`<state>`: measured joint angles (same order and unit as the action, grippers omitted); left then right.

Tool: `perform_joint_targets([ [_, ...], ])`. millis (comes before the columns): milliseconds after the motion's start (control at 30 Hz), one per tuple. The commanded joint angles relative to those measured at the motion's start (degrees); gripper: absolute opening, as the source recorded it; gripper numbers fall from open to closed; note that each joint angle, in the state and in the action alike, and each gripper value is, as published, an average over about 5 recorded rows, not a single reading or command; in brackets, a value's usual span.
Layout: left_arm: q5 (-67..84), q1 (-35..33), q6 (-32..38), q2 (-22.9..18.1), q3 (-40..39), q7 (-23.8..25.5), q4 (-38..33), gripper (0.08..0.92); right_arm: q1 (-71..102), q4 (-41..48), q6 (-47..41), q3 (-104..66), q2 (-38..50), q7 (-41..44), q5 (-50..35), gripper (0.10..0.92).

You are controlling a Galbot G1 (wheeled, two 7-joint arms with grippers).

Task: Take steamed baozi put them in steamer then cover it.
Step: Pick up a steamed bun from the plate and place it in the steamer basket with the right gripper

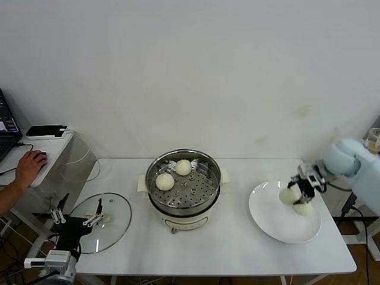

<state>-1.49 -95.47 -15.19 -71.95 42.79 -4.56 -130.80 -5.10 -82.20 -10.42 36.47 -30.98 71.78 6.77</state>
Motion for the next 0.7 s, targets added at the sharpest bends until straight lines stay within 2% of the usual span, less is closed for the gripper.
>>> perform_joint_targets([
  [33, 0.17, 0.03, 0.01, 0.27, 0.29, 0.02, 0.08, 0.823, -21.69, 0.74, -0.93, 12.24, -12.07, -0.08, -6.96, 0.619],
  [467, 0.17, -0.52, -0.25, 0.07, 1.55, 0.02, -0.60, 0.823, -21.76, 3.98, 0.83, 18.57, -32.90, -5.61, -14.88, 0.619],
  [700, 0.25, -0.95, -0.21, -0.93, 2.53, 0.05, -0.91, 0.823, -20.39, 3.96, 5.82, 23.70, -38.87, -7.15, -12.59, 0.619],
])
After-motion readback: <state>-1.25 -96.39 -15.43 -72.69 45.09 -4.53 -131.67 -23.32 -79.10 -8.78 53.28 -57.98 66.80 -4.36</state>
